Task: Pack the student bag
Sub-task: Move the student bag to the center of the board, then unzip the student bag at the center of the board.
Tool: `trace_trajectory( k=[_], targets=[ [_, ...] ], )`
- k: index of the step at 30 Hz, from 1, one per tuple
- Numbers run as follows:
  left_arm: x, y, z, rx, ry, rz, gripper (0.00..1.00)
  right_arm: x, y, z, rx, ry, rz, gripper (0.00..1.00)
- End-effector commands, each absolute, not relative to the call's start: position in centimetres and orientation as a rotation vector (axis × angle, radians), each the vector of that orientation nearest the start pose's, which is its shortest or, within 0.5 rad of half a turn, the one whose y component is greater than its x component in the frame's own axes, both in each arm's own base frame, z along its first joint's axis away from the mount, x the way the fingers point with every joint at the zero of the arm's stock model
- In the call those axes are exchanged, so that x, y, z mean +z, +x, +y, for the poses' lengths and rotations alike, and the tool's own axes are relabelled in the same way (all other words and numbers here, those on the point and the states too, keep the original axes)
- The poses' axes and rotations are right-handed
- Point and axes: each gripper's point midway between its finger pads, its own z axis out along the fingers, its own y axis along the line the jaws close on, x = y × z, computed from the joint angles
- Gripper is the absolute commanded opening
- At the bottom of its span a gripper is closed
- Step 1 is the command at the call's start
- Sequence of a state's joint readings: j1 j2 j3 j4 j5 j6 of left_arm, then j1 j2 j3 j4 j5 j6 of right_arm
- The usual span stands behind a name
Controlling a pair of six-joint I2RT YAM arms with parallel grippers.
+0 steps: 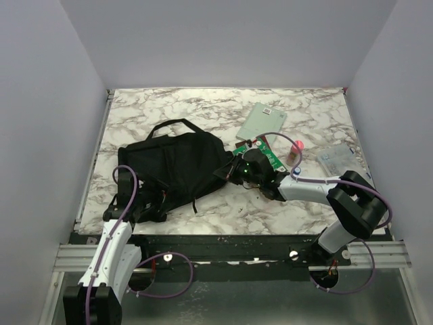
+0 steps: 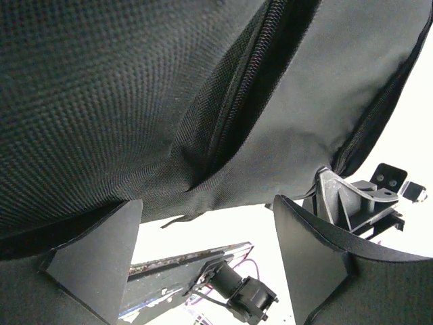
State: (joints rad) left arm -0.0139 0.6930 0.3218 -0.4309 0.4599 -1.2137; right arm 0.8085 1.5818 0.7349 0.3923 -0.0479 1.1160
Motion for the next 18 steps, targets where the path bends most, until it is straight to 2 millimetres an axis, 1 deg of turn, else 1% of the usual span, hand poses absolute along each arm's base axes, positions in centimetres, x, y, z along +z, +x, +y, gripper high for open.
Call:
trace_trajectory(
  k=[1, 2, 3, 4, 5, 7, 9, 10, 11, 13, 15, 18],
  targets=[
    [8.5, 20.2, -12.0, -1.135, -1.239, 2.235, 0.8, 11.9, 27.9, 35.2, 1.159, 0.215, 2.175, 0.06],
    [9.2, 20.4, -12.0, -1.13, -1.179, 2.232, 0.79, 11.6, 27.8, 35.2, 1.133, 0.166, 2.189, 0.14],
    [9.9, 20.7, -12.0, -1.104, -1.081, 2.24, 0.77, 11.3, 27.8, 35.4, 1.109, 0.118, 2.205, 0.2],
    [10.9, 21.0, -11.9, -1.065, -0.99, 2.246, 0.77, 10.8, 27.8, 35.3, 1.069, 0.065, 2.226, 0.25],
    [11.5, 20.9, -11.8, -1.012, -0.902, 2.268, 0.77, 10.2, 27.8, 35.1, 1.026, 0.019, 2.243, 0.3],
    [13.8, 21.2, -11.7, -0.947, -0.746, 2.281, 0.78, 9.1, 27.6, 34.3, 0.952, -0.049, 2.265, 0.4],
    [15.7, 21.3, -12.3, -0.919, -0.584, 2.281, 0.78, 8.6, 26.7, 33.8, 0.928, -0.142, 2.256, 0.49],
    [16.2, 21.3, -12.5, -0.897, -0.521, 2.288, 0.78, 8.5, 26.0, 33.7, 0.923, -0.178, 2.243, 0.55],
    [17.0, 21.3, -12.8, -0.879, -0.461, 2.287, 0.78, 8.8, 25.2, 34.0, 0.939, -0.225, 2.213, 0.62],
    [18.0, 21.1, -13.8, -0.868, -0.328, 2.29, 0.79, 9.4, 23.3, 34.5, 0.988, -0.298, 2.162, 0.68],
    [18.8, 21.0, -14.7, -0.861, -0.229, 2.301, 0.79, 9.4, 21.6, 35.0, 1.04, -0.34, 2.133, 0.71],
    [20.1, 21.0, -15.8, -0.87, -0.077, 2.304, 0.8, 9.5, 19.6, 36.3, 1.161, -0.367, 2.105, 0.71]
  ],
)
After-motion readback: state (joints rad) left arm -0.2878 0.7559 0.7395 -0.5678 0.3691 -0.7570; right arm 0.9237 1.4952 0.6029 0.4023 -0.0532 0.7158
